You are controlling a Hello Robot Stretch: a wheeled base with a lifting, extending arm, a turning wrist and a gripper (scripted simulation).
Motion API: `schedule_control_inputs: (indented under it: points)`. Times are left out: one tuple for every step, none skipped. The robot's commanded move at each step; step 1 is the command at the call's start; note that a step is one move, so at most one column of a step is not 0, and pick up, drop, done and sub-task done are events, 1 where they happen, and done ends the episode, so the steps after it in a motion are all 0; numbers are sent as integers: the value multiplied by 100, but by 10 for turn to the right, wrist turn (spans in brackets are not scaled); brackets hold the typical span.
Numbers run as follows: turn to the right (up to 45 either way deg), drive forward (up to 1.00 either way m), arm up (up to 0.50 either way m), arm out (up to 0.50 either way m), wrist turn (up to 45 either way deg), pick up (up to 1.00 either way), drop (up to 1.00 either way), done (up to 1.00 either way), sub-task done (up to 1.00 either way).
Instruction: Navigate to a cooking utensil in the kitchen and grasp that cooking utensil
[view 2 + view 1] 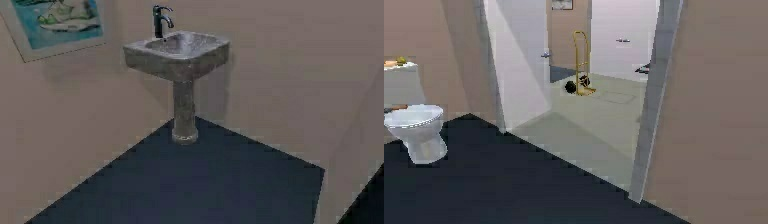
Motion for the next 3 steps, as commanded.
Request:
schedule_control_inputs:
  points:
    - [0, 100, 0, 0, 0, 0, 0, 0, 0]
    - [-30, 0, 0, 0, 0, 0, 0, 0, 0]
    - [0, 45, 0, 0, 0, 0, 0, 0, 0]
